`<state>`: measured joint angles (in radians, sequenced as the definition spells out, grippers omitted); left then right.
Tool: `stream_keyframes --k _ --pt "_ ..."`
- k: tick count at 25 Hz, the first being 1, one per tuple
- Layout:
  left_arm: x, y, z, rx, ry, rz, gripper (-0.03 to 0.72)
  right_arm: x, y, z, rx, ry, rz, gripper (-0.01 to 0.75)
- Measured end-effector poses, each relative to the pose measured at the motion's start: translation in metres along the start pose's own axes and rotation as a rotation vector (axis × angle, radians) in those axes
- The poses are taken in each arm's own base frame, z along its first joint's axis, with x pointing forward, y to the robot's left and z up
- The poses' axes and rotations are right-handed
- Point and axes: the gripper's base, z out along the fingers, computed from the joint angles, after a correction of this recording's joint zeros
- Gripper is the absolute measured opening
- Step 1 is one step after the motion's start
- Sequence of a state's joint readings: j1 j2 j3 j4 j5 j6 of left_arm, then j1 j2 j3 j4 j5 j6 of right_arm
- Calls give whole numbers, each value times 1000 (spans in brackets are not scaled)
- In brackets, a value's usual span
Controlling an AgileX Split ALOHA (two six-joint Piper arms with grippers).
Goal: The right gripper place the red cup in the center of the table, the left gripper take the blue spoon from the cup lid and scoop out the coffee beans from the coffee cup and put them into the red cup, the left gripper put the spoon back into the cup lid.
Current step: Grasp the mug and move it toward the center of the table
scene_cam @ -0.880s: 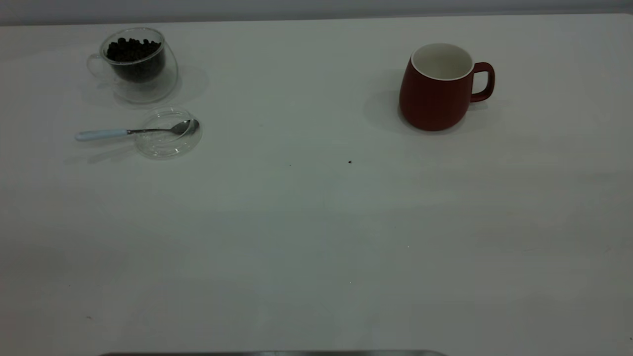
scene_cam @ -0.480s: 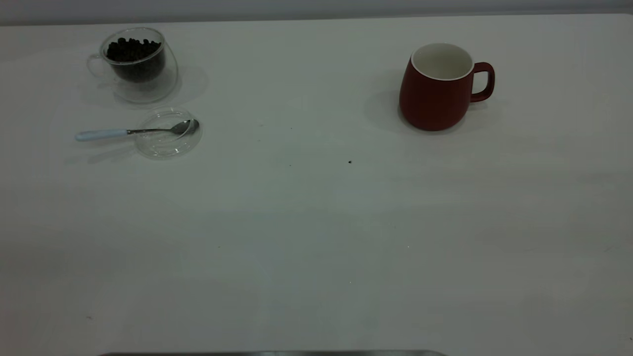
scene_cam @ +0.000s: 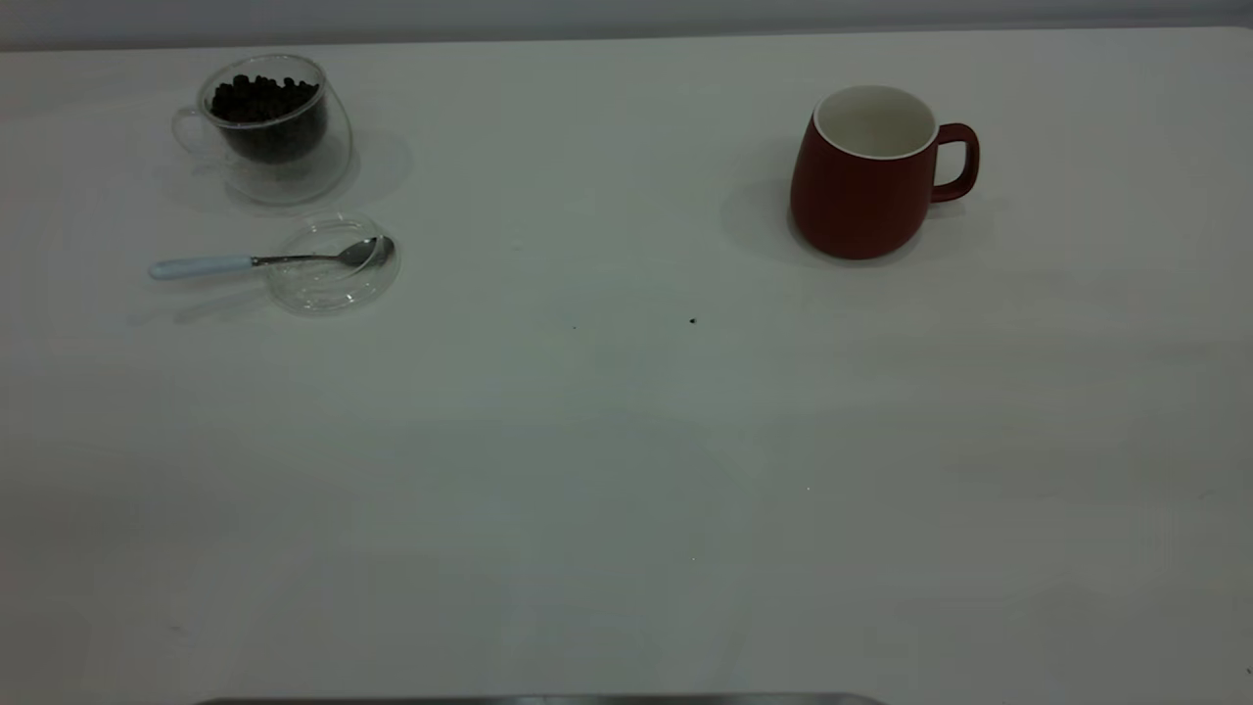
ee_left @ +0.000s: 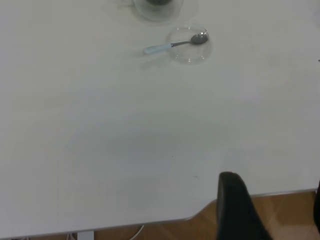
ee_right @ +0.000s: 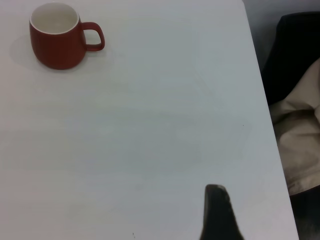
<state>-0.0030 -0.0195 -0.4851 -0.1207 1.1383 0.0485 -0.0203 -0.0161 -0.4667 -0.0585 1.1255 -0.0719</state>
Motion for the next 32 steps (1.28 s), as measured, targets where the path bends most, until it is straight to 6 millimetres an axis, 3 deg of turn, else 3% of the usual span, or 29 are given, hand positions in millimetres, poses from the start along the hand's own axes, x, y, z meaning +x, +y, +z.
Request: stream_keyframes --k 32 --pt "0 0 0 0 0 -2 433 0 4 0 -47 -3 32 518"
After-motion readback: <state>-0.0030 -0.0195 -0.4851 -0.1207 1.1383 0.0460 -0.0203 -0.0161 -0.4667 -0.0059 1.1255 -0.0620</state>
